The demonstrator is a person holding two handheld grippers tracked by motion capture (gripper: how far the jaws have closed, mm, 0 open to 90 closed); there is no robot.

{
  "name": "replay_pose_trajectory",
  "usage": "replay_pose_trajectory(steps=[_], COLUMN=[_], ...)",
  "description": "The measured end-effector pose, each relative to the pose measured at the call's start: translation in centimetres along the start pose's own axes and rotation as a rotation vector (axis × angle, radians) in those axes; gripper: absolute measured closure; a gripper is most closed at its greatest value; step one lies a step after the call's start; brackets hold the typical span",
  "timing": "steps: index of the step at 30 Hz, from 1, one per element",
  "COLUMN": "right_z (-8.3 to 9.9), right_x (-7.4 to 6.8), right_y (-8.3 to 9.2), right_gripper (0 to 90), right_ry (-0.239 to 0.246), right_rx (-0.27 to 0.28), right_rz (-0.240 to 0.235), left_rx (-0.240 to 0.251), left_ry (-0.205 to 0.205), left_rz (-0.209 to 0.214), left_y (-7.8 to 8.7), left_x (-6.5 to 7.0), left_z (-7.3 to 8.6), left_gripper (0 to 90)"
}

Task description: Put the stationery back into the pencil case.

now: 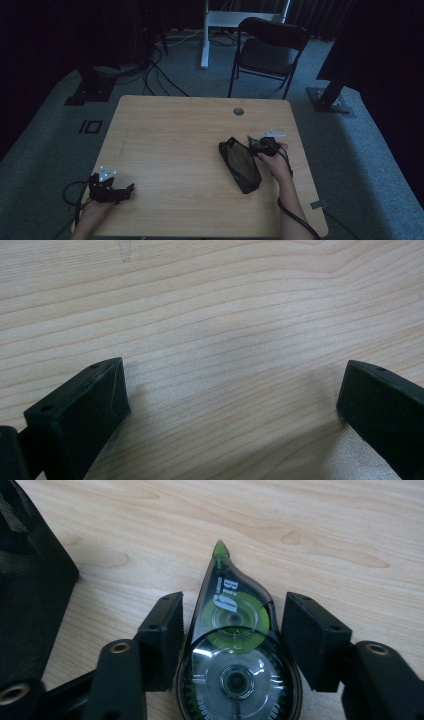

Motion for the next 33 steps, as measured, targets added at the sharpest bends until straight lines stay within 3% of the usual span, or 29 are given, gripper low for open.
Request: replay_pose_trajectory(steps=[11, 22, 33], right_z=[-0.1, -0.1, -0.7], right_x=[-0.1, -0.1, 0.0], right_y=[-0.1, 0.5, 2.1], right_gripper=[46.4, 48.9, 49.3], right_ry=[0.011, -0.040, -0.071], right_rx=[-0.004, -0.045, -0.042], right_rz=[0.003, 0.022, 0.029], left_rx=[0.000, 0.000, 0.000], left_ry=[0.000, 0.000, 0.000], left_rz=[0.000, 0.000, 0.000], left_y=[0.0, 0.0, 0.0], left_x=[0.0, 0.0, 0.0], left_z=[0.0, 0.0, 0.0], left_gripper=[0.1, 0.1, 0.1])
Point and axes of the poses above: each handheld gripper's, and its own axes: y roughly backward along the jaws, z roughly out of its underside, x roughly to its right, the point moved 8 cm from there along -y, roughly forward along the jaws, and after that the axes turned 2 degrees about -z, right-handed, at the moved point
